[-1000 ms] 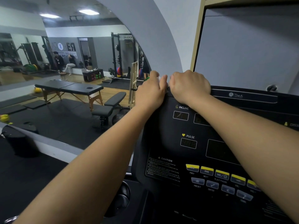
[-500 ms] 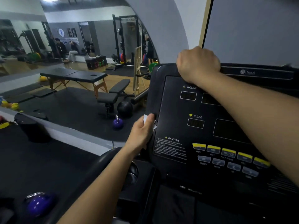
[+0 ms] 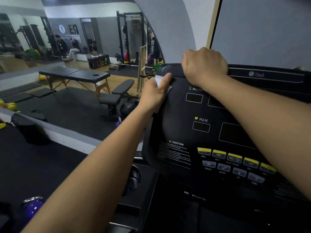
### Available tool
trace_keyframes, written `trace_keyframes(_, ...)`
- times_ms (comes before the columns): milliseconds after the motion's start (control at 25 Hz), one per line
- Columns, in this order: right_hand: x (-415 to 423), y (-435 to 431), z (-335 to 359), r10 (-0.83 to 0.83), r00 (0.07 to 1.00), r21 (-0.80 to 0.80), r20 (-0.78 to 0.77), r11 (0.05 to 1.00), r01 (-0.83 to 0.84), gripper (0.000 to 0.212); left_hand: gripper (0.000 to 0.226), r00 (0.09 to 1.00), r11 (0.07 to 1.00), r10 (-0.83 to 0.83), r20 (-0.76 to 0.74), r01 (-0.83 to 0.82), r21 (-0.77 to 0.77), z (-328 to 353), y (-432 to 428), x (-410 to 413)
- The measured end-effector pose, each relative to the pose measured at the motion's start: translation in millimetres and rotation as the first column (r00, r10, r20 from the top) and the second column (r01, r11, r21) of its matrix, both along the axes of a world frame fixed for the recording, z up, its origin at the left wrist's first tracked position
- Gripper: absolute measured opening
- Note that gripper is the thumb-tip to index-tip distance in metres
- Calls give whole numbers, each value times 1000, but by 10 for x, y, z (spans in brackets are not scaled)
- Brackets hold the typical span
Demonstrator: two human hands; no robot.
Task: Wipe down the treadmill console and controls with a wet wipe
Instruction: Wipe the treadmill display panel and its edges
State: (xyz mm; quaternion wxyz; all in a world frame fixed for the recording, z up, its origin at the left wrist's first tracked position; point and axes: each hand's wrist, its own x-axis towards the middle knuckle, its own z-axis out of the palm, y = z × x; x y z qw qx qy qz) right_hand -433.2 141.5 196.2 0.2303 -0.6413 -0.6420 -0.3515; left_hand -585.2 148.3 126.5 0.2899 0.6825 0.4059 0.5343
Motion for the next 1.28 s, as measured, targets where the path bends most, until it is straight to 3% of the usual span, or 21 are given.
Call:
trace_keyframes(240,-10,-29,1,6,999,-16,-35,1000,-7,40,44,999,976,40,0,-39,-214,-1150,-519,-364)
trace_keyframes(400,-24,-38,4,5,999,-20,-38,1000,-5,43,41,996,950,-73,43,83,-301,-1609,-788,-563)
trace_keyframes(640,-3,-16,6,11,999,-3,-34,1000,-11,44,36,998,972,-63,14,65,-225,-936,-408,-358)
trace_keyframes(800,-3,0,-10,17,1000,-1,-8,1000,-17,44,41,986,974,-163,37,167,-154,-344,-130,-189)
trace_keyframes(920,-4,-9,-10,20,1000,-12,-19,1000,-20,42,31,981,965,-149,120,171,-198,-517,-194,-200)
trace_keyframes(1080,-12,-29,4,11,999,-52,-49,999,-13,40,31,982,949,-162,97,182,-258,-920,-377,-375)
trace_keyframes(1200,-27,-56,23,18,998,-62,-54,998,-21,37,29,975,948,-198,97,216,-233,-710,-258,-335)
trace_keyframes(1280,-32,-67,28,18,999,-60,-44,998,-21,36,26,993,983,-109,46,114,-145,-364,-84,-170)
